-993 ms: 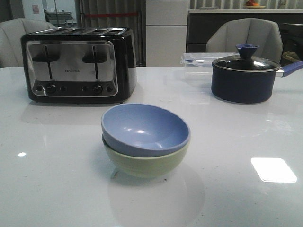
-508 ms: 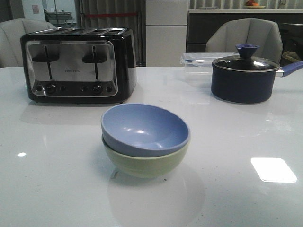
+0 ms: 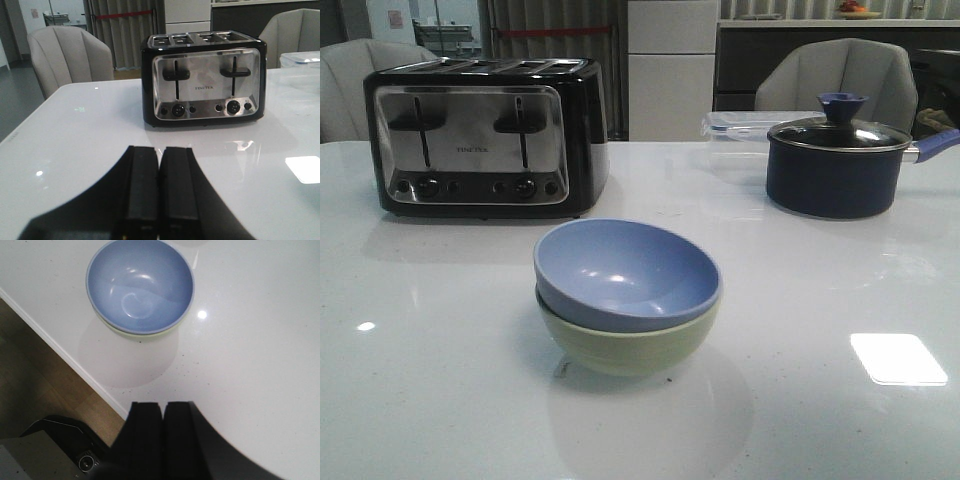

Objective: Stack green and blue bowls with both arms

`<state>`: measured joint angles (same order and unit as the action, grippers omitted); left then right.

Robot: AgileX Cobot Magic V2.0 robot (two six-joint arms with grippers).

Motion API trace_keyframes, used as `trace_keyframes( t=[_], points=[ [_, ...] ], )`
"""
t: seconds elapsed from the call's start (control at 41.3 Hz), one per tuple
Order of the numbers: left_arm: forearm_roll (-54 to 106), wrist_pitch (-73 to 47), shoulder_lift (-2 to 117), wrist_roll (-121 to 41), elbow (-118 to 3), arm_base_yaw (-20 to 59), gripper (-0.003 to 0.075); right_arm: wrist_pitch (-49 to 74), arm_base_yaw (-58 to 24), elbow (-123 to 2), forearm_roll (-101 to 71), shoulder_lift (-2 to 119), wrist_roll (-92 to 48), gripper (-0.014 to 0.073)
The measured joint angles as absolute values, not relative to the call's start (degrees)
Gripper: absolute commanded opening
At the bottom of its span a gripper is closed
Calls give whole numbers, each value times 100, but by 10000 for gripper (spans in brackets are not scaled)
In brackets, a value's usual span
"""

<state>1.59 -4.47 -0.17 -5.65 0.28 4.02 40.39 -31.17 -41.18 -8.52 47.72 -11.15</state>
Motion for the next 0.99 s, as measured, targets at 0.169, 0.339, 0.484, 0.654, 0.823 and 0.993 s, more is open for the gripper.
trace_keyframes(
  t=[0.169,0.339,0.484,0.654,0.823,0.993],
  points=[
    [169,-231,-21,-565,28,284,93,4039,-3117,-4118,-852,4772,-1115,57],
    [169,-231,-21,-565,28,284,93,4039,-3117,-4118,-852,4772,-1115,57],
    [169,-231,-21,-565,28,284,93,4039,-3117,-4118,-852,4772,-1115,57],
    [169,-231,-21,-565,28,284,93,4039,-3117,-4118,-852,4772,-1115,57],
    [169,-231,-21,-565,28,284,93,4039,-3117,-4118,-852,4772,-1115,57],
    [169,-231,-21,-565,28,284,93,4018,-3054,-4059,-810,4652,-1115,57]
  ],
)
